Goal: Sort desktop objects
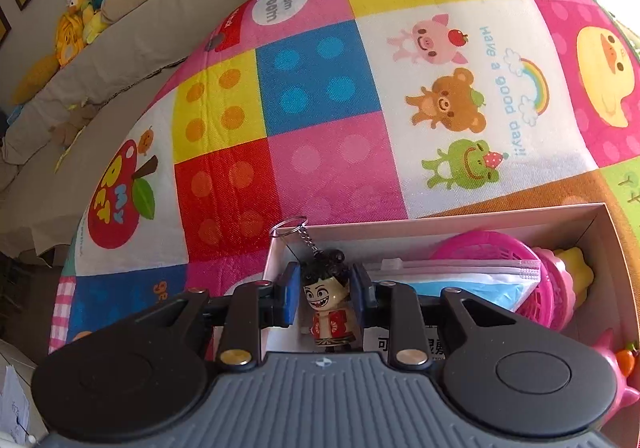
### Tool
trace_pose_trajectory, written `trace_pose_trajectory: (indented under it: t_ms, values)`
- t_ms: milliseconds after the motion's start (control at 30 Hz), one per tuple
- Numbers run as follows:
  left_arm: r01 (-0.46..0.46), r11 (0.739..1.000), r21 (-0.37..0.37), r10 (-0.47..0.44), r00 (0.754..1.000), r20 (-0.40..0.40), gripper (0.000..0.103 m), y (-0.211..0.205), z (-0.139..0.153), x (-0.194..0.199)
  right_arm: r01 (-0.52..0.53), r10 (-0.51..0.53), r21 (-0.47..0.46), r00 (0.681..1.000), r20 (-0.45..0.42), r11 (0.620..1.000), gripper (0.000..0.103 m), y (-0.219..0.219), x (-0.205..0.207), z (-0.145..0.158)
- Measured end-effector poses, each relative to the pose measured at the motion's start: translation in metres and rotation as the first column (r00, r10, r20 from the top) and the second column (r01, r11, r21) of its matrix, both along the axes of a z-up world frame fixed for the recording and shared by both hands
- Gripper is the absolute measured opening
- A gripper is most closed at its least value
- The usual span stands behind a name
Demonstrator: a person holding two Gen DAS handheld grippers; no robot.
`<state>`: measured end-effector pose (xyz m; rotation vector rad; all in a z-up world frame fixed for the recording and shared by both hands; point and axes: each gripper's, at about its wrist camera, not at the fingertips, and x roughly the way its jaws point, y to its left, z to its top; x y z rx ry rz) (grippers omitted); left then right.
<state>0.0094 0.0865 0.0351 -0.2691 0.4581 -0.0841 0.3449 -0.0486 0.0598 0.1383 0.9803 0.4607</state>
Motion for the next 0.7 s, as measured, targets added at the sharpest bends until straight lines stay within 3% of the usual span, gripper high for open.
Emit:
trace_pose_trajectory:
  t_ms: [100,167,233,267,433,533,600,667,700]
  values:
    - [-0.005,1.000,-0.002,0.005,1.000,-0.008,0.103,0.001,-0.001,0.001,-0.005,0.005,0.019,1.000,-0.005,1.000,0.026,-0.002,0.002,-0.002]
    - [-0.007,1.000,-0.003,0.007,1.000,-0.013,0.103,0.001,-0.002,0.002,-0.021,0.021,0.025,1.000,0.004,0.999,0.021,-0.007,-0.002,0.003]
    - [-0.007,1.000,-0.002,0.007,1.000,-0.018,0.103,0.001,-0.003,0.004,-0.030,0.029,0.052,1.000,0.009,0.998,0.003,-0.018,-0.009,0.012]
    - [-0.005,1.000,-0.002,0.005,1.000,-0.019,0.103,0.001,-0.003,0.004,-0.031,0.031,0.069,0.999,0.013,0.997,0.000,-0.023,-0.012,0.017]
    - [0.000,1.000,0.005,0.000,1.000,-0.028,0.103,-0.001,-0.005,0.006,-0.061,0.051,0.124,0.996,0.076,0.990,0.000,-0.049,-0.033,0.047]
    - [0.000,1.000,0.014,0.001,0.999,-0.032,0.103,-0.003,-0.006,0.006,-0.041,0.031,0.110,0.996,0.087,0.993,0.002,-0.049,-0.031,0.052]
    - [0.000,1.000,0.016,0.001,0.999,-0.033,0.103,-0.003,-0.007,0.006,-0.019,0.010,0.125,0.997,0.074,0.992,0.011,-0.045,-0.023,0.049]
    - [-0.003,1.000,0.015,0.003,0.999,-0.037,0.103,-0.002,-0.008,0.007,0.011,-0.020,0.112,0.996,0.086,0.994,0.027,-0.038,-0.017,0.045]
    - [-0.005,1.000,0.014,0.006,0.999,-0.040,0.103,-0.002,-0.008,0.008,0.016,-0.025,0.099,0.995,0.092,0.995,0.027,-0.034,-0.015,0.043]
